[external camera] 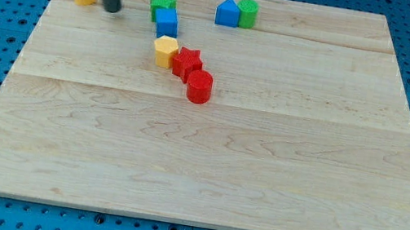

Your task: Move the green star above the blue cube

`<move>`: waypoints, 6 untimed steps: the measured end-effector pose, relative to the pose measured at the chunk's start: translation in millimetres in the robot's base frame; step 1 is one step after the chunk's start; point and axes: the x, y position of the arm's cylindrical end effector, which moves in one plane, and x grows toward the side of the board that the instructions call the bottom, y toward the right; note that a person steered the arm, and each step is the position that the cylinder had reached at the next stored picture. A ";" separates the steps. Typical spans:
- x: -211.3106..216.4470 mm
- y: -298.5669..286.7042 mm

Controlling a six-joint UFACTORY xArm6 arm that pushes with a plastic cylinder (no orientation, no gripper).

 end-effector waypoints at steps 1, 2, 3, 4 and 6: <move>-2.7 18.2; -7.2 -2.8; -8.7 -1.0; -8.7 7.8; -8.7 24.1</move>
